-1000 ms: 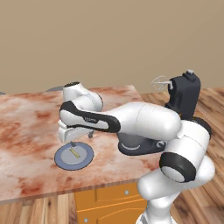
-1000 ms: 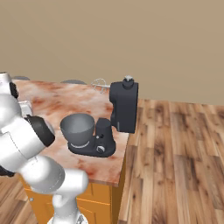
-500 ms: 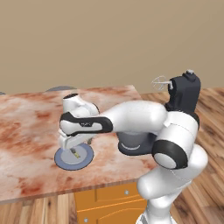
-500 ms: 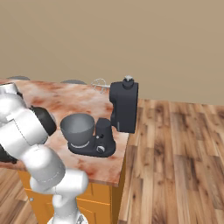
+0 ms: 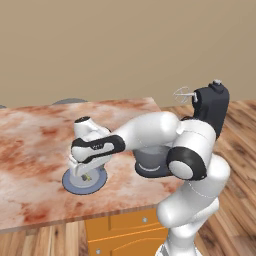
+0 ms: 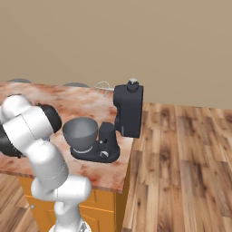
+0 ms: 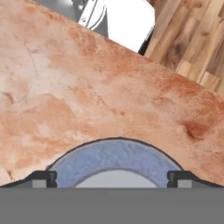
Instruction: Add butter and sugar cubes to the stand mixer bowl and then turn on the stand mixer to begin making frosting.
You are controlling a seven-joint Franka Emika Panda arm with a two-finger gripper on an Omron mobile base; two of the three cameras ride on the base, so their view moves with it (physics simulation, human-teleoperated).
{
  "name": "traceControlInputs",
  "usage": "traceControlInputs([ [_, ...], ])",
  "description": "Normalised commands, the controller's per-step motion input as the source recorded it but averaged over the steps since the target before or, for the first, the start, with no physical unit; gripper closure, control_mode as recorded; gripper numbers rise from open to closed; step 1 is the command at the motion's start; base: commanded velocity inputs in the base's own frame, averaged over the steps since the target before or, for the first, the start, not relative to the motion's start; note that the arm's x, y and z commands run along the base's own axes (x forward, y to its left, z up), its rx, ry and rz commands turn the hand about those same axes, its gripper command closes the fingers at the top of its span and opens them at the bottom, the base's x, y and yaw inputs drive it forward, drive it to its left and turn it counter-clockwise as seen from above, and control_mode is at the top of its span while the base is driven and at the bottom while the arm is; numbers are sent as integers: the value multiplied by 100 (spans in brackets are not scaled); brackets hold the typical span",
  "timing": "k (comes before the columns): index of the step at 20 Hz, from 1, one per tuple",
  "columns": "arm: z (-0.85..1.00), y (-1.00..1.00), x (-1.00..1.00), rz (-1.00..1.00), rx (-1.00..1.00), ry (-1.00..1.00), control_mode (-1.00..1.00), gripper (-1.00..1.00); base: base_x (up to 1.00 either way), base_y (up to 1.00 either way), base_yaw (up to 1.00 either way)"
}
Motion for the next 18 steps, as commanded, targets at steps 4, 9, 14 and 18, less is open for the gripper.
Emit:
traceControlInputs([
  [4,-23,32,16,0,0,0,-100,-100,0,0,0],
  [9,-18,21,28,0,0,0,-100,-100,0,0,0],
  [14,-14,0,35,0,0,0,-100,-100,0,0,0],
  [18,-30,4,9,0,0,0,-100,-100,0,0,0],
])
